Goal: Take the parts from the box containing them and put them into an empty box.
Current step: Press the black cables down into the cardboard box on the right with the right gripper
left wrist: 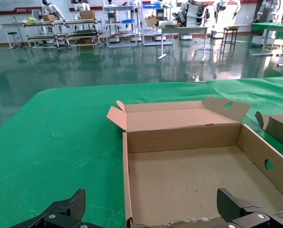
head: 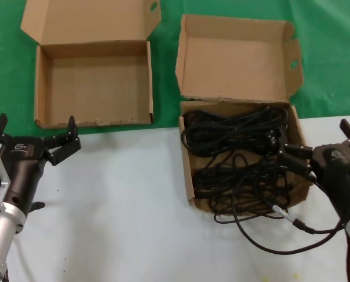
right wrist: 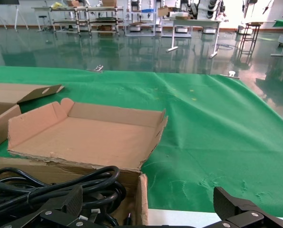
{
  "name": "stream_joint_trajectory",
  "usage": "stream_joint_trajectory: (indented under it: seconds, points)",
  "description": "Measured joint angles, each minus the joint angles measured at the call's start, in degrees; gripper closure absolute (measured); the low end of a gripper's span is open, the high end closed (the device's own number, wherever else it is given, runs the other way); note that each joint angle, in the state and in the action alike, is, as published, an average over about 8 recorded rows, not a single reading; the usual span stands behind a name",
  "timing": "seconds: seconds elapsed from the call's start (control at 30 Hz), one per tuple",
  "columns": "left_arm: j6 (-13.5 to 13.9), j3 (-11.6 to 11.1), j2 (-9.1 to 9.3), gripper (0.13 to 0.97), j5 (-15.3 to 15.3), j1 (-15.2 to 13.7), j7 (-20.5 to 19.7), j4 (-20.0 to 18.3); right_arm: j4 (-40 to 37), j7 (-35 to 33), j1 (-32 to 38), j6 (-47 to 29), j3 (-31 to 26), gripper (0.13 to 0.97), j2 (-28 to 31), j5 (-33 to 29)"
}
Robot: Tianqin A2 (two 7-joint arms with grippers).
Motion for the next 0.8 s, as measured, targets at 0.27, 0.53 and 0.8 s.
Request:
stream_joint_trajectory:
  seconds: [0.27,0.53,0.8]
  points:
    - [0.0,0.0,0.0,0.132,0.0,0.0,0.0,0.0,0.0,0.0,0.0,0.0,0.0,0.129,0.0,0.0]
    - [0.0,0.0,0.0,0.14,0.0,0.0,0.0,0.0,0.3,-0.14,-0.17,-0.2,-0.06,0.129,0.29,-0.16]
    - [0.0,0.0,0.0,0.184,0.0,0.0,0.0,0.0,4.48,-0.06,-1.07,-3.07,-2.2,0.129,7.11,-0.33]
